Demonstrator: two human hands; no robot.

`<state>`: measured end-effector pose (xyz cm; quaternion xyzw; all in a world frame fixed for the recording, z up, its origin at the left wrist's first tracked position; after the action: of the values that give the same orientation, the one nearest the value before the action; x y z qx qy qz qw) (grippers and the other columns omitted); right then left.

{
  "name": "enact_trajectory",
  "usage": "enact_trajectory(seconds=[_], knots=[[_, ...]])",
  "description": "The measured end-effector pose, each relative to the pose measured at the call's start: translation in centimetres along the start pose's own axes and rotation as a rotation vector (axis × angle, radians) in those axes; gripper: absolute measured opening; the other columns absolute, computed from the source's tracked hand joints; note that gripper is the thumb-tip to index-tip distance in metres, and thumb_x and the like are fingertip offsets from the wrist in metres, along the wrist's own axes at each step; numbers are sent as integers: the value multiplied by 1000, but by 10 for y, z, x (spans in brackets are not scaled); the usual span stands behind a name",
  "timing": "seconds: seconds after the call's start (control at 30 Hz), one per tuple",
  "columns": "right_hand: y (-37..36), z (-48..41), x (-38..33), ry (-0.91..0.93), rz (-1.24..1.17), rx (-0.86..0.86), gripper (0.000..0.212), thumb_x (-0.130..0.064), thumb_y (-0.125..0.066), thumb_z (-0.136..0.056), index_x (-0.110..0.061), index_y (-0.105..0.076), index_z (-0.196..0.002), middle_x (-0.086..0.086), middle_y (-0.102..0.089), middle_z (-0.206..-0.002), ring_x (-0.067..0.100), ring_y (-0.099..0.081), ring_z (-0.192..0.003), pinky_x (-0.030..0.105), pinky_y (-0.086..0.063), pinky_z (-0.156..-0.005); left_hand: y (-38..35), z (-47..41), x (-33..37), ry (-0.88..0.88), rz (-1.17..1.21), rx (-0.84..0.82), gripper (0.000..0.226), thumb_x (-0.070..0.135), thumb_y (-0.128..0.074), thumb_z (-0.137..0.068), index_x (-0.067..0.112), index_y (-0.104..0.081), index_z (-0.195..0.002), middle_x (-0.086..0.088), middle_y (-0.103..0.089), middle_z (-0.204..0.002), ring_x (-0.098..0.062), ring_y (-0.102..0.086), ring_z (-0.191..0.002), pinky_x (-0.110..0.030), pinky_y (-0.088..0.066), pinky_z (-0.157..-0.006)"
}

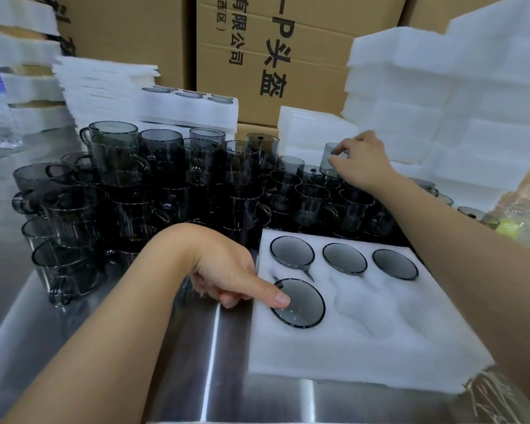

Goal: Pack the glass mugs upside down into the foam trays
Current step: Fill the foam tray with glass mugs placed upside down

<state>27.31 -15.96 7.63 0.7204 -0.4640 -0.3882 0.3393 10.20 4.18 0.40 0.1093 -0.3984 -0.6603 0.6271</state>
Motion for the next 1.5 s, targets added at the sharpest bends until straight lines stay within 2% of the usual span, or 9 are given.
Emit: enact_trajectory(seconds=[0.27, 0.43, 0.57, 0.7, 0.83, 1.07, 1.13, 1.3, 1.5], knots=[[27, 20, -17, 115, -185, 234, 19, -21, -51, -94, -10, -63, -103, 10, -54, -114, 18, -48, -94, 22, -30, -75, 1, -2, 0, -16, -11, 9, 76, 84, -47, -43, 14, -52, -72, 0, -40, -57, -14, -31, -47, -21, -29, -47], [56, 79, -30, 206, -392, 259, 5, -23, -54, -91, -21, -58, -88, -15, -52, -81, 0, -46, -68, 10, -33, -62, 2, -1, 1, -29, -34, 25, 74, 85, -46, -45, 13, -51, -64, 0, -39, -54, -13, -32, -45, -20, -30, -47], [69, 132, -30, 330, -451, 179, 7, -26, -56, -86, -30, -55, -80, -16, -48, -79, -1, -46, -70, 8, -33, -67, 2, 1, 0, -41, -18, 40, 71, 84, -48, -46, 15, -50, -59, -3, -40, -56, -16, -31, -47, -23, -29, -50], [65, 171, -23, 422, -626, 103, 11, -26, -51, -85, -18, -53, -77, -3, -53, -82, 19, -48, -75, 24, -37, -68, 2, 0, -1, -48, 10, 53, 72, 85, -50, -46, 15, -52, -60, -3, -41, -55, -16, -32, -49, -24, -29, -52], [51, 188, -25, 452, -645, 138, 5, -22, -49, -79, -19, -50, -76, -5, -49, -95, 11, -48, -79, 13, -39, -71, 4, 2, -3, -82, 50, 84, 71, 83, -56, -51, 13, -55, -62, -2, -46, -51, -15, -32, -46, -17, -32, -49], [45, 191, -22, 395, -566, 119, 6, -31, -54, -77, -33, -48, -78, -9, -42, -125, 11, -52, -68, 23, -44, -74, 9, 26, 5, -685, 594, -84, 42, 61, -67, -75, 21, -57, -66, 2, -57, -50, 2, -30, -30, -8, -23, -35], [44, 191, -22, 397, -569, 137, 7, -31, -55, -77, -33, -49, -78, -5, -45, -129, 12, -54, -68, 21, -43, -75, 13, 27, 13, -838, 771, 36, 35, 48, -74, -75, 16, -60, -79, -3, -64, -62, 2, -40, -34, -8, -29, -35], [42, 191, -24, 489, -505, 194, 6, -25, -59, -80, -20, -57, -79, 2, -50, -128, 9, -54, -71, 17, -41, -80, 22, 8, 33, -791, 883, 853, 40, 33, -77, -67, 25, -56, -101, 10, -66, -81, -7, -51, -49, -19, -41, -40], [42, 192, -25, 601, -437, 223, 14, -16, -61, -79, -3, -66, -79, 13, -51, -126, 8, -47, -72, 21, -40, -75, 8, -1, 47, -811, 597, 822, 80, 42, -81, -60, 53, -44, -130, 23, -48, -124, -1, -63, -66, -16, -51, -58]])
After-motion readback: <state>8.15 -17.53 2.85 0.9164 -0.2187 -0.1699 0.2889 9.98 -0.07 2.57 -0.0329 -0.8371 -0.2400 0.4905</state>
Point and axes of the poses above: each hand's wrist, its own z-axis away from the middle knuckle, its own y-axis out of the back of the hand, x = y × z, the point moved 3 cm from there along -z, towards the middle knuckle
